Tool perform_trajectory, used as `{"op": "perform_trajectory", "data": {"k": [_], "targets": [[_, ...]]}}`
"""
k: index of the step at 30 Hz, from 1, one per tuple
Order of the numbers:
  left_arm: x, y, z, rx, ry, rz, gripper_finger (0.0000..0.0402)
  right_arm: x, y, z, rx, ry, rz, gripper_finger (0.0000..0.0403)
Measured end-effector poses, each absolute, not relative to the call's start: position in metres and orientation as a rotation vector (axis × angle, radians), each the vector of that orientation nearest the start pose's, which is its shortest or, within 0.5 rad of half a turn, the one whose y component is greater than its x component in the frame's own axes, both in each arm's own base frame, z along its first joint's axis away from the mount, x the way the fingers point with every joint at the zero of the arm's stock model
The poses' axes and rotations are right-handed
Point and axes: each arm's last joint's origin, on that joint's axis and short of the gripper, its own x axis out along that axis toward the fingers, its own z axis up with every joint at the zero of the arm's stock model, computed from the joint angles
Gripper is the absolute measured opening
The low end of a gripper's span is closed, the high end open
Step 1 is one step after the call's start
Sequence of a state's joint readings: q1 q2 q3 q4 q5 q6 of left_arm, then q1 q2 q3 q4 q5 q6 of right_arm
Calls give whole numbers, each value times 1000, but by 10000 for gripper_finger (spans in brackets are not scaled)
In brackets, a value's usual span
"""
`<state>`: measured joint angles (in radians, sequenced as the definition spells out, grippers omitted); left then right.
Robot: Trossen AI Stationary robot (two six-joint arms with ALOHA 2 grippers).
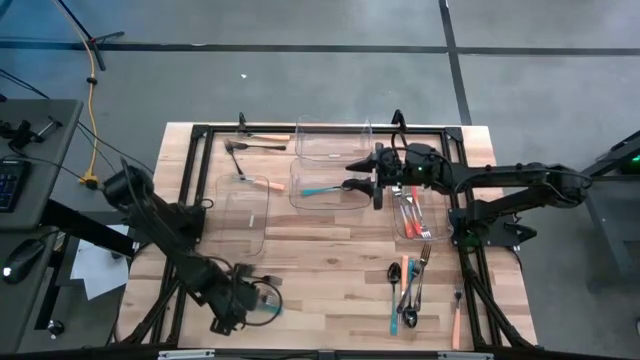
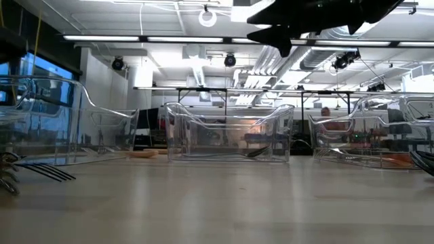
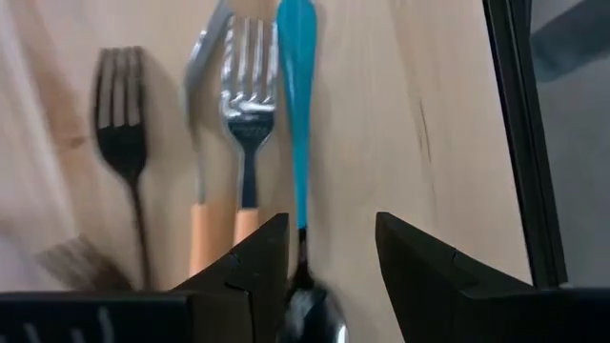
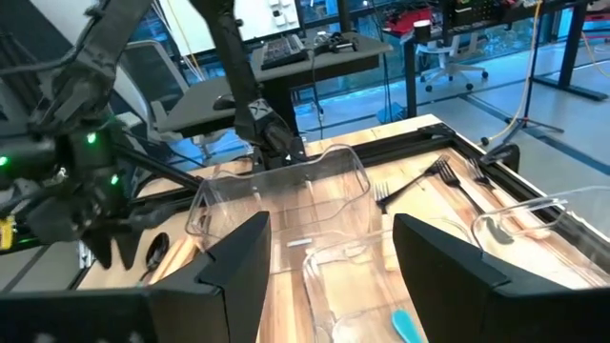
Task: Sort silverware by color (type)
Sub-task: Put the blue spoon into the middle transparent bin
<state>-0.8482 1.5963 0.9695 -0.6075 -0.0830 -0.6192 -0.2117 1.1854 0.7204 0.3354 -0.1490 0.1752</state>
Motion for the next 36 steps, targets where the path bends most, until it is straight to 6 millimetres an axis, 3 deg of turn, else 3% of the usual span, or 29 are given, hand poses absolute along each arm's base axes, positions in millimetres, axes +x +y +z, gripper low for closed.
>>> {"op": "perform_trajectory", "data": {"k": [10,17,22,28,36], "targets": [[202,-225,148,56,1313,-221,147,257,-52,279,199,126,-79,206],[203,-227,137,65,1346,-217,144,257,-52,278,205,134,-80,206],[203,-227,133,46,1370,-188,106,257,-52,278,208,135,-80,206],[206,-222,135,-5,1376,-144,14,257,-52,278,209,137,-80,206],[207,-223,139,-22,1363,-187,4,257,-52,278,209,137,-80,206]]}}
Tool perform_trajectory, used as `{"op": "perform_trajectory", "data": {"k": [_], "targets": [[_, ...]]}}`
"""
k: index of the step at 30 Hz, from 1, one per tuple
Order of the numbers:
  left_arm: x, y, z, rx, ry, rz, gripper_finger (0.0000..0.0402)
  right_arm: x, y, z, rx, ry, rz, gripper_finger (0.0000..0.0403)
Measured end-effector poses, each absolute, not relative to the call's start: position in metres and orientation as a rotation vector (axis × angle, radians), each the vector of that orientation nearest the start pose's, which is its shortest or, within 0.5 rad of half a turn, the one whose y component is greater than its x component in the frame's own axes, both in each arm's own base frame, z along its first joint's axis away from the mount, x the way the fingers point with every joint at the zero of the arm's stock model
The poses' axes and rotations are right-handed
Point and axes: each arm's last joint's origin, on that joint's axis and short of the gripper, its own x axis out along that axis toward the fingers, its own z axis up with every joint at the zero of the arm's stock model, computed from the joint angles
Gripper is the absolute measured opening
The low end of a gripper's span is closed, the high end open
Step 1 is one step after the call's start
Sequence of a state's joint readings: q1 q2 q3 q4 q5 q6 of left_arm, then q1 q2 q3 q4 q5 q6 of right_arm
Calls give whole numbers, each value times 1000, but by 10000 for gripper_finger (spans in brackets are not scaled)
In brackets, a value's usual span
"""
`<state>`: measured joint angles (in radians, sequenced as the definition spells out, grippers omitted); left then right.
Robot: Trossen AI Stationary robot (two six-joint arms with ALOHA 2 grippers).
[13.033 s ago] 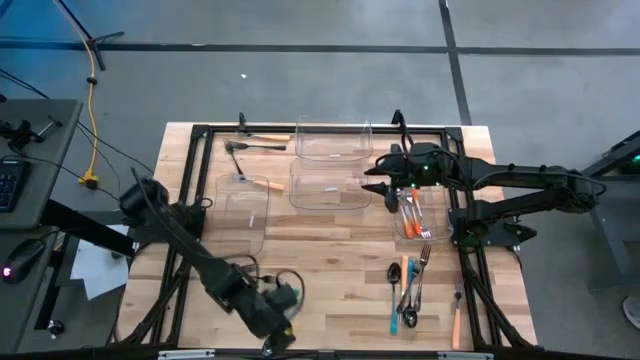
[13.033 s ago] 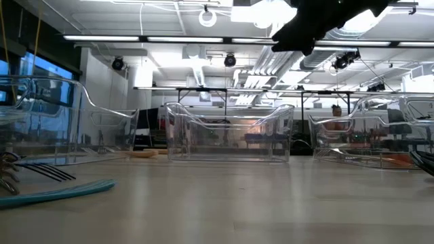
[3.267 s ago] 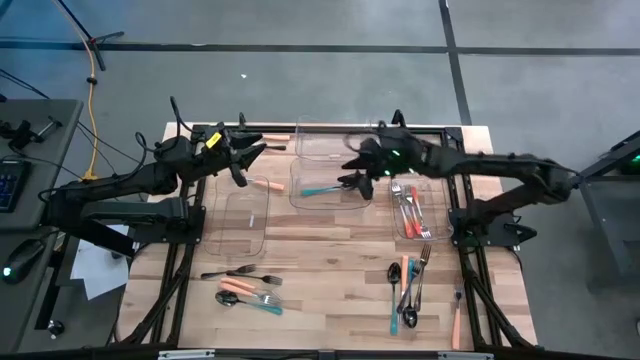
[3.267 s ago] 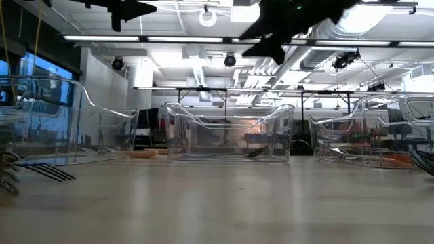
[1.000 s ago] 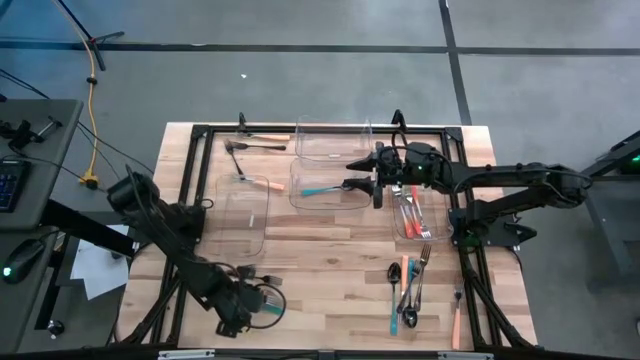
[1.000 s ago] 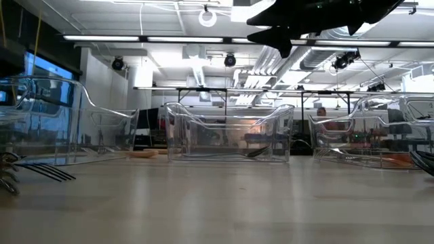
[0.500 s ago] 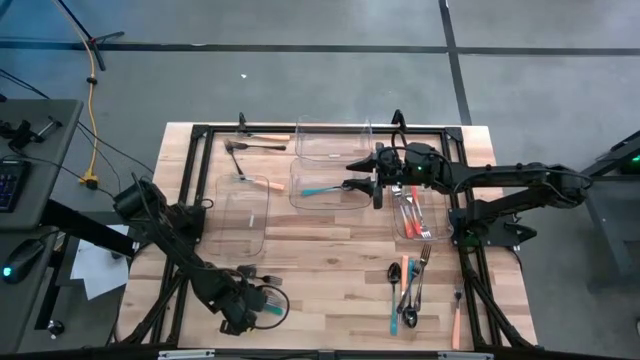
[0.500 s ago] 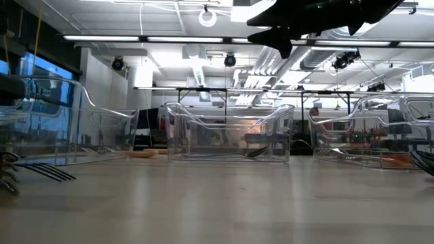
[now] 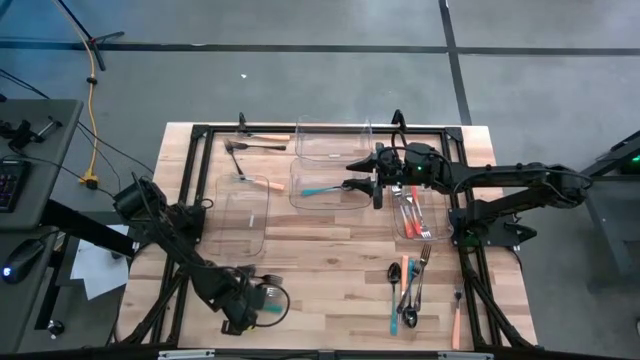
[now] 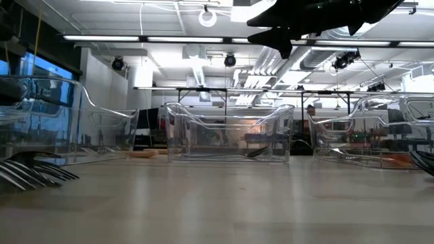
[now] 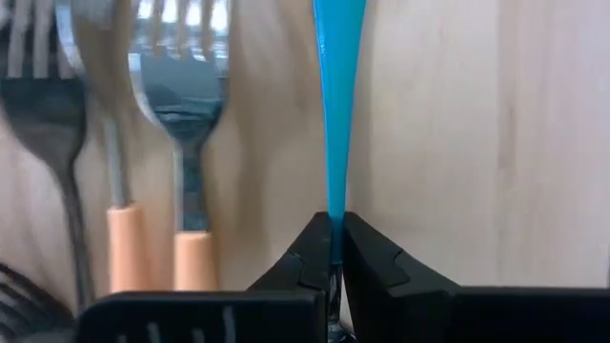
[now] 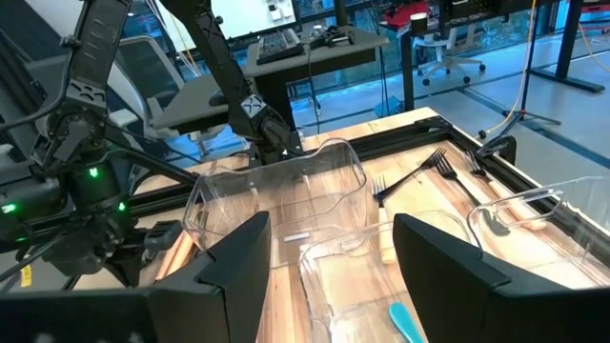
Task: Sort silverware by color (type)
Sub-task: Put the blue spoon into the middle transparent bin
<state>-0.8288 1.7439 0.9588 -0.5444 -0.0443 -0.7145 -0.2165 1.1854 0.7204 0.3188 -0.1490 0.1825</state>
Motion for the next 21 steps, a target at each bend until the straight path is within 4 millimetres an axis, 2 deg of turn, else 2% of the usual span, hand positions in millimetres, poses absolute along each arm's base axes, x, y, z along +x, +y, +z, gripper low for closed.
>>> {"op": "perform_trajectory", "data": {"k": [4,7,9,12,16,21], "targets": [[208,-226,140,-28,1358,-248,3,257,-52,278,209,137,-80,206],[207,-227,150,-58,1354,-319,2,257,-52,278,209,138,-80,206],[205,-225,164,-85,1323,-351,1,257,-52,278,209,138,-80,206],[200,-217,194,-141,1235,-395,1,257,-52,278,209,139,-80,206],[194,-189,241,-227,1105,-413,1,257,-52,278,203,139,-80,206],[173,-125,286,-277,1021,-280,1,257,-52,278,202,139,-80,206]]}}
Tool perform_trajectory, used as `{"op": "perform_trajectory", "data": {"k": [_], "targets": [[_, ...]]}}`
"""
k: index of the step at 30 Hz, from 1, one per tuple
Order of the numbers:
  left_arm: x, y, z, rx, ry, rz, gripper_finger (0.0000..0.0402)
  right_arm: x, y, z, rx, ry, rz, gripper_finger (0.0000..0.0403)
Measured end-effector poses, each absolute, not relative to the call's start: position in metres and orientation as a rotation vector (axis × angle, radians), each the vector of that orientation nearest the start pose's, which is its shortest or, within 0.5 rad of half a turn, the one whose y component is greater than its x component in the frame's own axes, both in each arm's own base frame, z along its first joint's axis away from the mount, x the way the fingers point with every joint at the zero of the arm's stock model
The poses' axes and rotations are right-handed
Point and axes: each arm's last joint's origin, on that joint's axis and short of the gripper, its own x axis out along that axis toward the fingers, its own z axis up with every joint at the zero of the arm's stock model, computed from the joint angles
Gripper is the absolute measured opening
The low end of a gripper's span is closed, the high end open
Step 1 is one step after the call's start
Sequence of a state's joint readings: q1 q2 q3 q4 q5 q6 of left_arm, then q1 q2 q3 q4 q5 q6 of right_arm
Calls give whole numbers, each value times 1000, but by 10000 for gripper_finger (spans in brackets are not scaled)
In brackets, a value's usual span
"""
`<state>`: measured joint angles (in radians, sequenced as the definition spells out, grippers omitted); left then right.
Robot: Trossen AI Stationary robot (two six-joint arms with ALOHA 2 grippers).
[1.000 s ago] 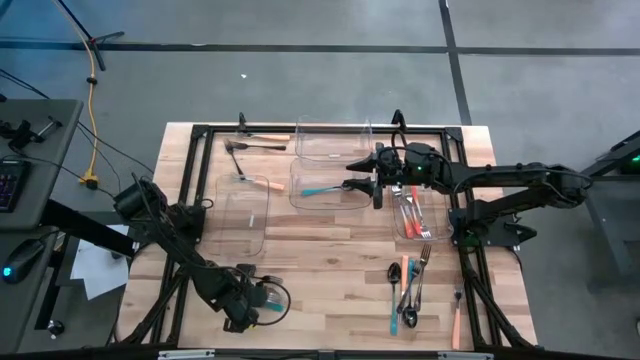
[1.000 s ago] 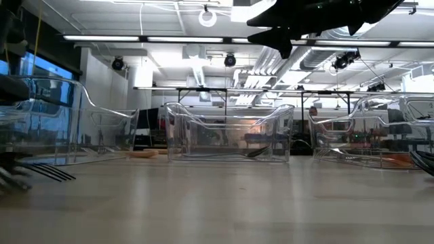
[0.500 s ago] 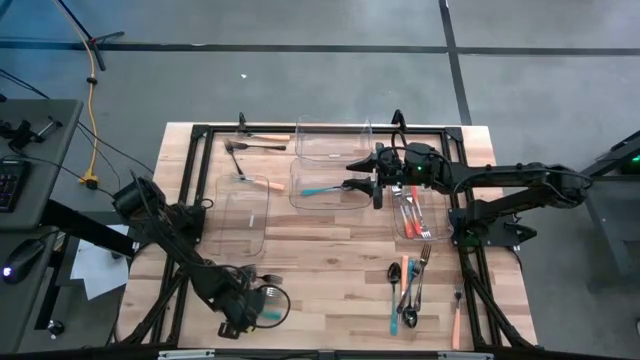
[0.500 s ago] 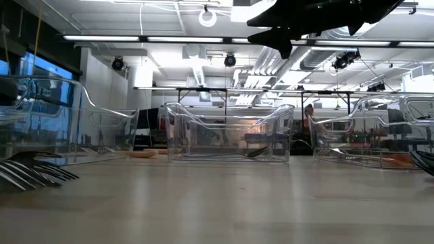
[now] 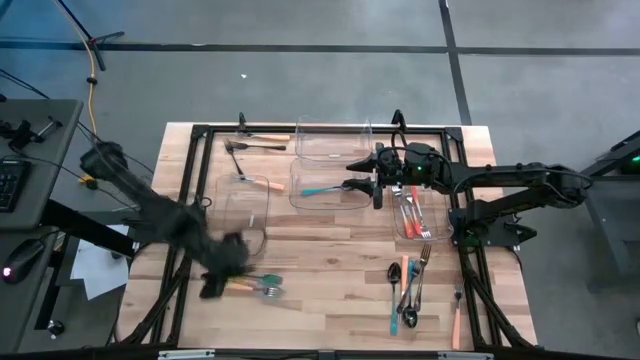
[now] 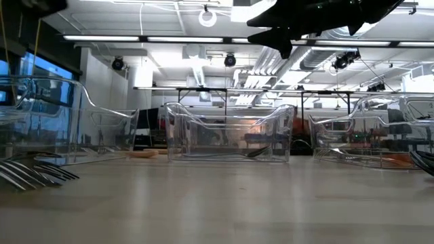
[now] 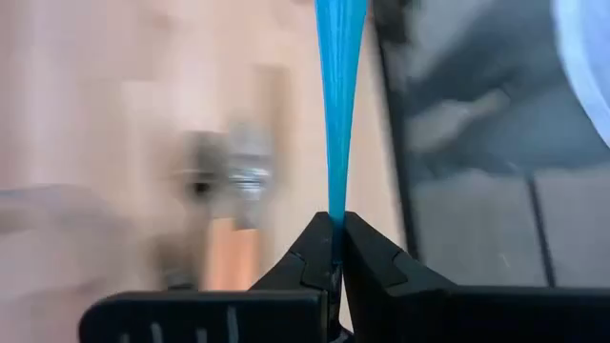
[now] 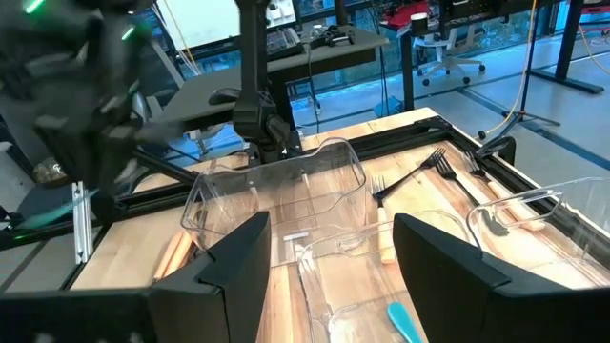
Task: Sort silverware by color (type)
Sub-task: Put the blue spoon into the middle transparent bin
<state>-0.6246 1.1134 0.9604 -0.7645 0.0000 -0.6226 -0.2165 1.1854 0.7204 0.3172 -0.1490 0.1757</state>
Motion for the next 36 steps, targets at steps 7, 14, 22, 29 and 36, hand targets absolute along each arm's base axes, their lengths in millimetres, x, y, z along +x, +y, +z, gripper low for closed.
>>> {"op": "perform_trajectory", "data": {"k": [7,14,22,29,36], "targets": [[156,-49,326,-226,660,67,0,257,-51,278,209,139,-78,206],[163,-5,348,-81,386,235,0,257,-51,280,205,113,-57,206],[191,32,308,-143,75,204,0,259,-43,290,186,17,-16,206],[212,48,274,-253,-4,156,0,261,-34,291,183,5,-59,206],[224,49,271,-246,-54,135,0,261,-32,291,179,6,-59,206]]}}
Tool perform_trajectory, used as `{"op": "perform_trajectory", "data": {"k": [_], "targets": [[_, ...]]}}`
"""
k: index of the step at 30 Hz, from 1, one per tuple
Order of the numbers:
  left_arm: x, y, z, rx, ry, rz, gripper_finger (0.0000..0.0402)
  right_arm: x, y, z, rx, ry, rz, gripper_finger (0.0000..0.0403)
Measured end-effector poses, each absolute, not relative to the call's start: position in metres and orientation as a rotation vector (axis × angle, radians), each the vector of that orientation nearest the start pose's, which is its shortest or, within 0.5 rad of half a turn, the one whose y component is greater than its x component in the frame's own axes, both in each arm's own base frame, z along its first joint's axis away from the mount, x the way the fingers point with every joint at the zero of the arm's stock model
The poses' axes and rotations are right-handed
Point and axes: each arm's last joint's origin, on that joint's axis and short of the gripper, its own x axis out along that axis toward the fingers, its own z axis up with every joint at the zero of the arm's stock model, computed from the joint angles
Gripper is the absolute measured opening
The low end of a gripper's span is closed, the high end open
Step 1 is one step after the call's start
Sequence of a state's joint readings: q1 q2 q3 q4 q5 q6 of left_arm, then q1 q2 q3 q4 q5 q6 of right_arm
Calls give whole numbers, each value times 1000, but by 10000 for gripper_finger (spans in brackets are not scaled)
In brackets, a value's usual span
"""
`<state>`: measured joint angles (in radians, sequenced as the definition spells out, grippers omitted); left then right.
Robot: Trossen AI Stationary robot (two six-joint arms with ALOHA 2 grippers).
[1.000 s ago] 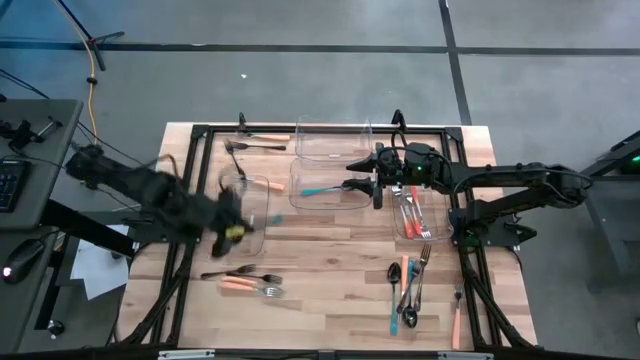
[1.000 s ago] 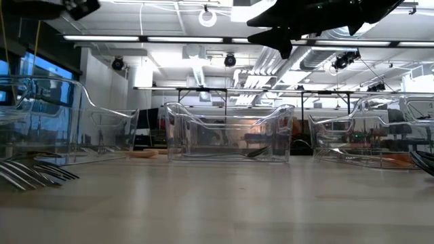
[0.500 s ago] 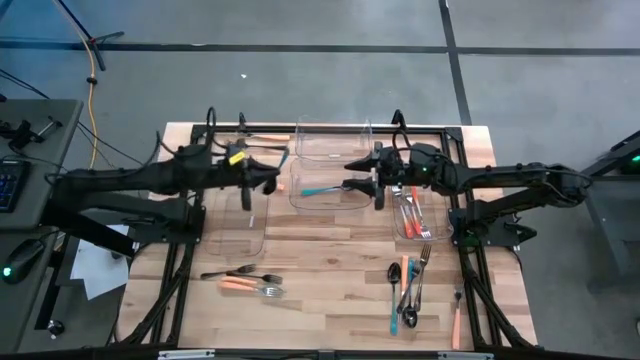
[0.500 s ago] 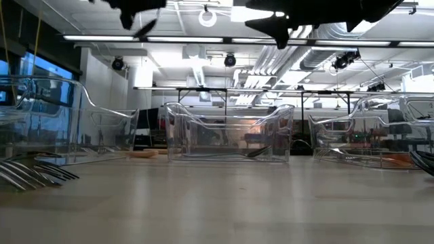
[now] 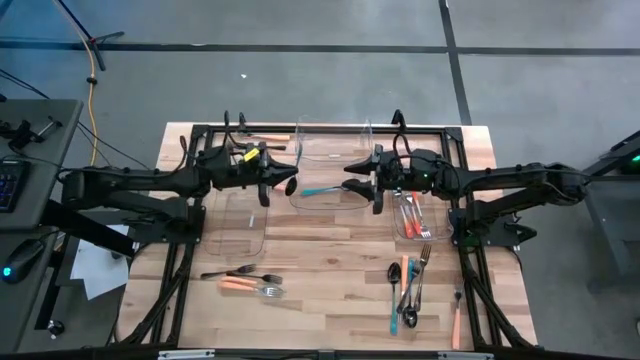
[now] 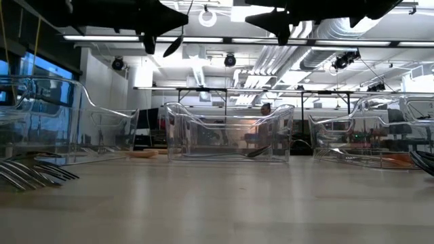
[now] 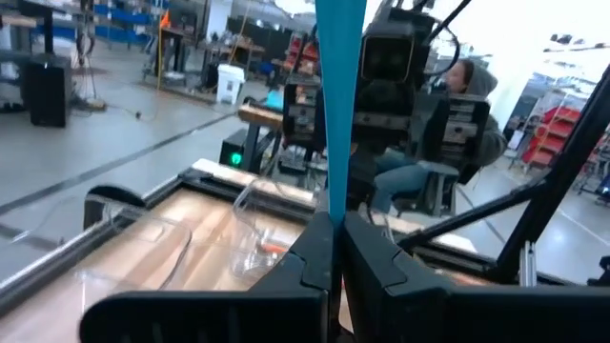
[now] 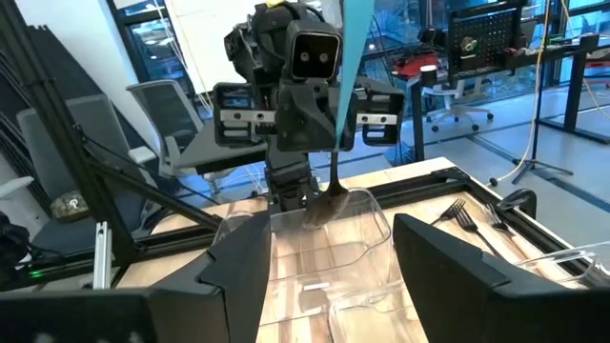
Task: Sort silverware by color (type)
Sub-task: Put the blue spoon into the middle transparent bin
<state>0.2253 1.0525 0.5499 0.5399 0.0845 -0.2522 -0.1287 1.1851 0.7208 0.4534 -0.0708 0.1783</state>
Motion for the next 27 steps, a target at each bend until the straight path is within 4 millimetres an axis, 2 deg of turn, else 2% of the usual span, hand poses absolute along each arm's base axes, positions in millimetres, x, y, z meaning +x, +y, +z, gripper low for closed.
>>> {"op": "perform_trajectory", "data": {"k": [27], "targets": [[224,49,271,-226,-57,141,0,261,-32,291,179,6,-59,206]]}}
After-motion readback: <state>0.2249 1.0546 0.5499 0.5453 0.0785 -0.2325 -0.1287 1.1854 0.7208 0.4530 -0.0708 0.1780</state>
